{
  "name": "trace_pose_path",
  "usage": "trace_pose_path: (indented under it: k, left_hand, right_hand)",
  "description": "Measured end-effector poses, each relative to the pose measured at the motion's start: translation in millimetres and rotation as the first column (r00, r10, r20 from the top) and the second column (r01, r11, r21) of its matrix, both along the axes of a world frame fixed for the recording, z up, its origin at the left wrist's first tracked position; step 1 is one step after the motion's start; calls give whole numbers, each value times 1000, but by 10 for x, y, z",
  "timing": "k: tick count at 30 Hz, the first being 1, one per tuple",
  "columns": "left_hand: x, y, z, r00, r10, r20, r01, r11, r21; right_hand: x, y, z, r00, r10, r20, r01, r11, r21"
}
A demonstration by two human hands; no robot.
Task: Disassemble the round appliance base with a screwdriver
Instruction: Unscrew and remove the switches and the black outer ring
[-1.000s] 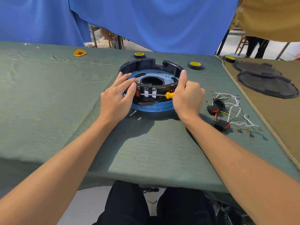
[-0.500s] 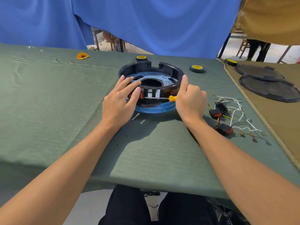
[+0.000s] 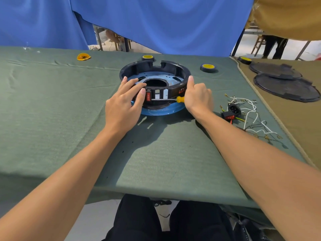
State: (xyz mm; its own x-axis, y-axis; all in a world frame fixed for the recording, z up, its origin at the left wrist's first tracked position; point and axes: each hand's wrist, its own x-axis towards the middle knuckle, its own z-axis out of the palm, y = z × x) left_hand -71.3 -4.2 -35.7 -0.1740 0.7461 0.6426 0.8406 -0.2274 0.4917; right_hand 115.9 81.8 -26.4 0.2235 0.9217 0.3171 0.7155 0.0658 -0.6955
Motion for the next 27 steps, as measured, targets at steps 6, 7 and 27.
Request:
trace_pose_path:
  k: [6,7,27]
  left_hand:
    - [-13,-8,-4,1000,1,-27,-1,1000,12]
    - [-10,-11,-2,999,3,-34,-3,1000,6]
    - [47,-19,-22,982,110,-155,-112,994,-6]
  right_hand:
    - [35,-118,-88,1000,-8,-15,8,999,44]
    - [39,-96,-51,1000,0,3,0,1000,-8]
    - [145,-586,422,748,566,-347,-613,789,-34]
